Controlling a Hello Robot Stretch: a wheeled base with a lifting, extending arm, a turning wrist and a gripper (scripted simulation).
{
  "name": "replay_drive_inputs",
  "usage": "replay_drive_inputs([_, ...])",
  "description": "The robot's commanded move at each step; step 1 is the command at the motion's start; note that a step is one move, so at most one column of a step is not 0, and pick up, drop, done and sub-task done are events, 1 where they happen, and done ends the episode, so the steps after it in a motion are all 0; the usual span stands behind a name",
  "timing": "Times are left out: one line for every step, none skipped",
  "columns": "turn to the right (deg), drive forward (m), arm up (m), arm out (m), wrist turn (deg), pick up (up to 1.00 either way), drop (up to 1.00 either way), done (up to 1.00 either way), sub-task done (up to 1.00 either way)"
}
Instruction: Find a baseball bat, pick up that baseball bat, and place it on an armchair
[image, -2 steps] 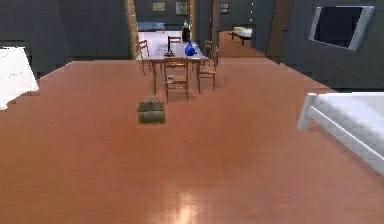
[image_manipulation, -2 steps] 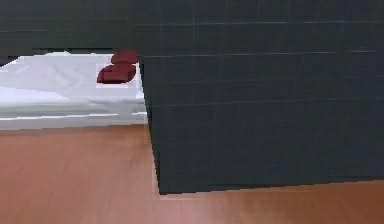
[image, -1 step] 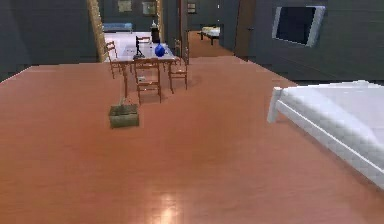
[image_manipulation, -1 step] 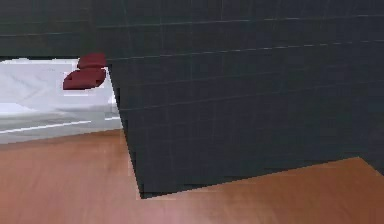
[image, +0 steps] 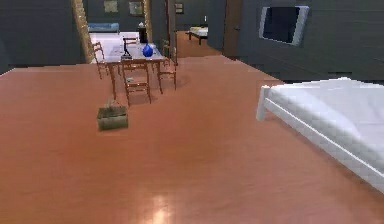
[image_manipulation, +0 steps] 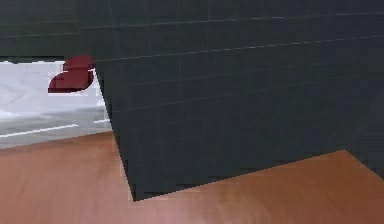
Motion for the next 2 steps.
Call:
replay_drive_inputs([0.0,1.0,0.0,0.0,0.0,0.0,0.0,0.0,0.0])
replay_drive_inputs([0.0,1.0,0.0,0.0,0.0,0.0,0.0,0.0,0.0])
